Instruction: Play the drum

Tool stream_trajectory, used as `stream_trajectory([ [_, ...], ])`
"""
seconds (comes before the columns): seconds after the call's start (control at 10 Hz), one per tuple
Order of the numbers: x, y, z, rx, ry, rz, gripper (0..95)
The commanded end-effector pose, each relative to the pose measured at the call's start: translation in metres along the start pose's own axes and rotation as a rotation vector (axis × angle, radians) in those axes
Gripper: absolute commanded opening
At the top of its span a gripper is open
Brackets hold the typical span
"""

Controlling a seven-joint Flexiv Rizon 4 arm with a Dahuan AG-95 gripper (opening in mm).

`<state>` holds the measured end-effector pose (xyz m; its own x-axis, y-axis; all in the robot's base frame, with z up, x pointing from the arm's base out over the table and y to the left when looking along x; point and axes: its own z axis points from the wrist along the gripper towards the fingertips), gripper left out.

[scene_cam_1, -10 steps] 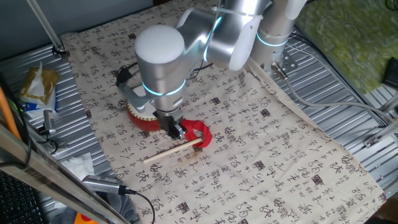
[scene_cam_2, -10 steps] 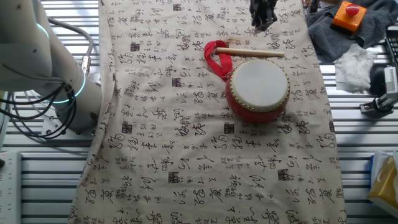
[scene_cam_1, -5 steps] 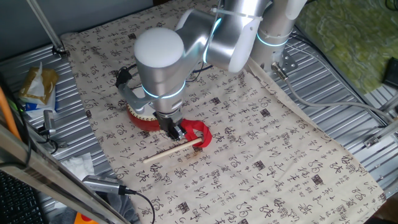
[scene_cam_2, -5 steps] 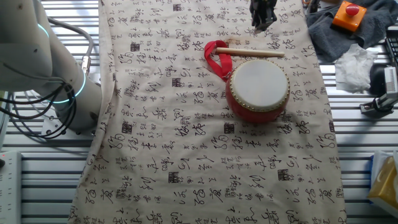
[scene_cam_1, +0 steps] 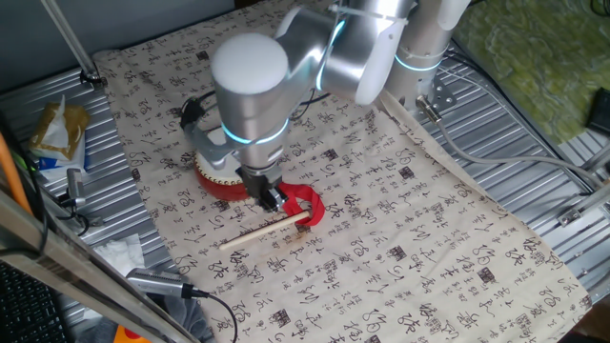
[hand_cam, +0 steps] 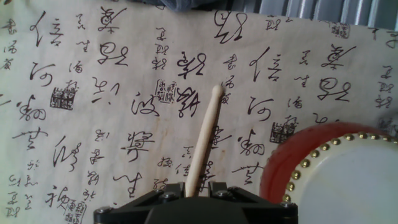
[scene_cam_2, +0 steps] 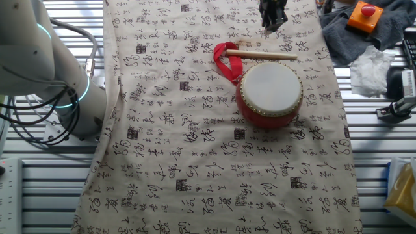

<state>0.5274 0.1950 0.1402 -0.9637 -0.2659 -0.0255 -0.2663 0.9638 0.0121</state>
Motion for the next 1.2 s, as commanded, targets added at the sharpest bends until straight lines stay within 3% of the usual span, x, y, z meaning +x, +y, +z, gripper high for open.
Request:
stream_trajectory([
  [0.1, 0.002, -0.001, -0.001, 0.010, 0.008, -0.015, 19.0],
  [0.8, 0.002, -0.001, -0.001, 0.009, 0.022, -0.032, 19.0],
  [1.2, -0.011, -0.007, 0.012, -0.008, 0.044, -0.104, 19.0],
])
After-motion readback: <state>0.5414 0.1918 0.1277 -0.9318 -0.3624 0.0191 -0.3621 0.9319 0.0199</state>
